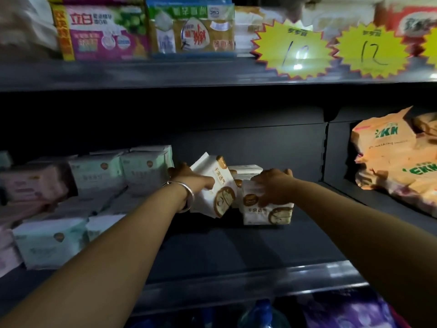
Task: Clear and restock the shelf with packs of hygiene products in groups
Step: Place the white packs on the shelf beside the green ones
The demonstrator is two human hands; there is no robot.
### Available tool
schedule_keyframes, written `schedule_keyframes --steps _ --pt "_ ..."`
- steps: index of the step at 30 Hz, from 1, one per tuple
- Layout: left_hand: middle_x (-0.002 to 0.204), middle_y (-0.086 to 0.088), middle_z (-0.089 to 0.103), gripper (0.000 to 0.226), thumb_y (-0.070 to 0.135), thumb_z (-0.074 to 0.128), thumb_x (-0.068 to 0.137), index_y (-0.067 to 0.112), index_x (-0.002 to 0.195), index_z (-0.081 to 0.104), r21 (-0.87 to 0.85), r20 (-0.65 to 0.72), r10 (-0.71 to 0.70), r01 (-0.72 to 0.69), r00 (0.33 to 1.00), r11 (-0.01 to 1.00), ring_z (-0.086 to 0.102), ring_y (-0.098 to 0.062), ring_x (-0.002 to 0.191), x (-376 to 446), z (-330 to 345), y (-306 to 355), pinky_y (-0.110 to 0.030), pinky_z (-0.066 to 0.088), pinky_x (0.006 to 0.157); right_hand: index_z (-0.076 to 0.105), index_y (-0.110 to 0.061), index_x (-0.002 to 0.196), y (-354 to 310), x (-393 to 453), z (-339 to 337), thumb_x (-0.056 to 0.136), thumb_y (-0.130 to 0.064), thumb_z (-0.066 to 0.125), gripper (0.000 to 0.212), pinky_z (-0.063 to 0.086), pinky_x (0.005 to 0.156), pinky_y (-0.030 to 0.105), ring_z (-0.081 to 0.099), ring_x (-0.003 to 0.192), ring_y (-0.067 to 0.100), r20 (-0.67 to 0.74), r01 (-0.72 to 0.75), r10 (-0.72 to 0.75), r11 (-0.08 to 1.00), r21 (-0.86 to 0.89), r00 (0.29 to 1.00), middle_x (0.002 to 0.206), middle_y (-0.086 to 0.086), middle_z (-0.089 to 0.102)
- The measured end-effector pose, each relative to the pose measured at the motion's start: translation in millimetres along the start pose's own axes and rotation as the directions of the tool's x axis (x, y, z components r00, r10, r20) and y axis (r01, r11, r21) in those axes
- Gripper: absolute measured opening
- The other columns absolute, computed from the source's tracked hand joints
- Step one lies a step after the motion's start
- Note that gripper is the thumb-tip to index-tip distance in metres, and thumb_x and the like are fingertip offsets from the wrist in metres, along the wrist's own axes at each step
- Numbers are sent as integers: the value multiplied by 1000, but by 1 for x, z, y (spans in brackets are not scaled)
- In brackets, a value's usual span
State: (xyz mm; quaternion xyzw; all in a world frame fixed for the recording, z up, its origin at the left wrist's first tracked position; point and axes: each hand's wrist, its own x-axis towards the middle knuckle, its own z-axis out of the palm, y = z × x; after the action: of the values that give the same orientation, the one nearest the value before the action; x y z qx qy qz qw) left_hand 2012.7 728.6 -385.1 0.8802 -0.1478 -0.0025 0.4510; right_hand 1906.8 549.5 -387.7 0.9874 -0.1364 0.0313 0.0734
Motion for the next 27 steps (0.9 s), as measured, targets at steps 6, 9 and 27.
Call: schedule_keyframes --steps 6,9,27 --pt "129 -14 45 101 8 71 35 8 130 37 -212 8 -115 114 993 971 51 -34 111 9 9 -16 -38 55 81 38 -40 137 -11 25 27 94 -24 48 47 24 107 43 38 128 24 -35 -33 38 991 130 999 139 3 44" --pt "116 -15 53 89 5 68 29 3 115 46 -289 -23 -163 150 986 946 58 -33 96 6 12 -18 -33 55 64 34 -40 139 -14 31 33 95 -22 47 50 25 107 43 38 130 25 -72 -56 64 992 115 995 140 4 43" --pt "110 -25 61 55 -15 56 62 -9 117 52 -480 123 -160 199 980 854 59 -42 105 -21 9 -36 -49 50 93 42 -27 136 -64 23 5 80 -23 73 64 45 90 29 52 110 21 -141 247 -202 789 563 969 125 4 54"
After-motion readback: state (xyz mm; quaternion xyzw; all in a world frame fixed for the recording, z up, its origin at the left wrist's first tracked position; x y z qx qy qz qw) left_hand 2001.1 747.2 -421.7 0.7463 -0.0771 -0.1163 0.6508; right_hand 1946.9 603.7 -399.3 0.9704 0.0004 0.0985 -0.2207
